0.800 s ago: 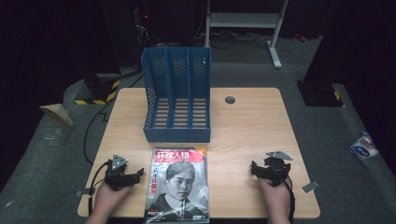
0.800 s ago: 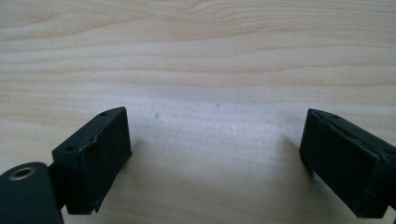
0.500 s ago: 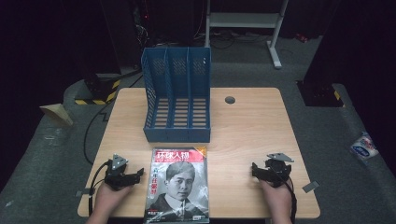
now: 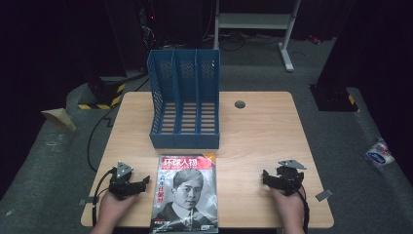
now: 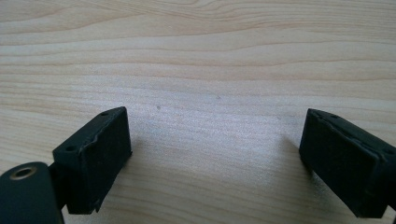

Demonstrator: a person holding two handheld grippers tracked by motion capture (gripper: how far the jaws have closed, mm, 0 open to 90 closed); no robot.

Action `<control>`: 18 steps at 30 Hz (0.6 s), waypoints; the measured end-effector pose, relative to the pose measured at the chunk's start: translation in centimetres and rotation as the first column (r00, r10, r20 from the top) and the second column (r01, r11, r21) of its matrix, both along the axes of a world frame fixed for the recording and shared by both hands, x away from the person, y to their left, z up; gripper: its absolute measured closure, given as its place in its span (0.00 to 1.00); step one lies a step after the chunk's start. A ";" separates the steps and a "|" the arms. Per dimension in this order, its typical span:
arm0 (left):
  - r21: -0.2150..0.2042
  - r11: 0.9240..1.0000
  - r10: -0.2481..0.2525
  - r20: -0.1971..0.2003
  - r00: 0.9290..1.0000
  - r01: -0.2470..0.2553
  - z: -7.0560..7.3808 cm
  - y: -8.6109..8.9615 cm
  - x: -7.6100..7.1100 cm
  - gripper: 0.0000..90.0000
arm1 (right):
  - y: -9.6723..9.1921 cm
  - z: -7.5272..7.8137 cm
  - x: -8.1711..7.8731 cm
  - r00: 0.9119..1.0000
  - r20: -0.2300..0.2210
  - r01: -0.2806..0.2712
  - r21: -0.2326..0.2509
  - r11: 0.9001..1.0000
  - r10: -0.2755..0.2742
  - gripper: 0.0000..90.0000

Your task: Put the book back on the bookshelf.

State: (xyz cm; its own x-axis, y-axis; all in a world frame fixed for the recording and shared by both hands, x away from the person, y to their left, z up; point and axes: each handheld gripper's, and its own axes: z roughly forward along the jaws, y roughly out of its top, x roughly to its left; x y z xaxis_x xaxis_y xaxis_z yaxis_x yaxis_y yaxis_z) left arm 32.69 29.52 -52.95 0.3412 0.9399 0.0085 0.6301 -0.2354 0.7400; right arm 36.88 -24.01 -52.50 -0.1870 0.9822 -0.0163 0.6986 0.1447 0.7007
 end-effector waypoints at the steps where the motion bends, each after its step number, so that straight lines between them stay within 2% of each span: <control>1: 0.000 1.000 0.000 0.000 1.000 0.000 0.0 0.0 0.0 0.21 | 0.0 0.0 0.0 1.000 0.000 0.000 0.000 1.000 0.000 0.10; 7: -0.005 1.000 -0.002 0.006 1.000 0.002 0.0 0.0 -0.1 0.25 | 0.1 0.0 -0.2 1.000 0.000 0.001 0.007 1.000 -0.001 0.11; 13: -0.005 1.000 -0.001 0.010 1.000 0.001 0.0 0.0 -0.1 0.27 | 0.1 0.1 -0.5 1.000 0.004 -0.011 0.003 1.000 0.011 0.18; 14: -0.005 1.000 -0.002 0.010 1.000 0.002 0.0 0.0 -0.1 0.27 | 0.2 0.2 -0.7 0.999 0.024 -0.037 -0.022 0.999 0.038 0.18; 16: -0.005 1.000 -0.003 0.011 1.000 0.003 0.0 0.0 -0.1 0.27 | 0.3 0.2 -0.8 0.998 0.032 -0.044 -0.031 0.999 0.045 0.18; 18: -0.005 1.000 -0.005 0.010 1.000 0.005 0.0 0.0 -0.1 0.28 | 0.5 0.4 -1.0 0.997 0.047 -0.057 -0.018 0.998 0.058 0.18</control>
State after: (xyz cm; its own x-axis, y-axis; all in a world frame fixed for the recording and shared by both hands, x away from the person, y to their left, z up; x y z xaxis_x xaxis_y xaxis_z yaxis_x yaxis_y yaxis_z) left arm 32.57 29.52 -52.93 0.3454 0.9384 0.0070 0.6214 -0.2343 0.7476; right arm 35.89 -23.54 -52.14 -0.2417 0.9694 -0.0429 0.6545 0.1956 0.7304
